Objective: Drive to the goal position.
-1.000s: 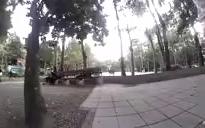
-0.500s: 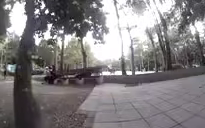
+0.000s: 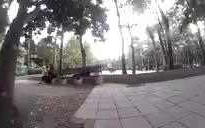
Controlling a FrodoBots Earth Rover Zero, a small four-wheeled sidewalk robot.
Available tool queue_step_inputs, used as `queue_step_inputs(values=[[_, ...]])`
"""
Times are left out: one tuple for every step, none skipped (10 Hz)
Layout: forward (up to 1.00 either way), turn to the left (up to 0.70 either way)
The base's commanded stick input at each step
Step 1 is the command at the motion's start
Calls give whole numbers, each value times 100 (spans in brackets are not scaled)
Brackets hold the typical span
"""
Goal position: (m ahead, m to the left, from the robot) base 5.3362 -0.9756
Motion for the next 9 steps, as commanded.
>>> queue_step_inputs(values=[[70, 0], [70, -8], [70, -14], [70, -14], [70, -14], [70, -14], [70, -7], [70, 0], [70, 0]])
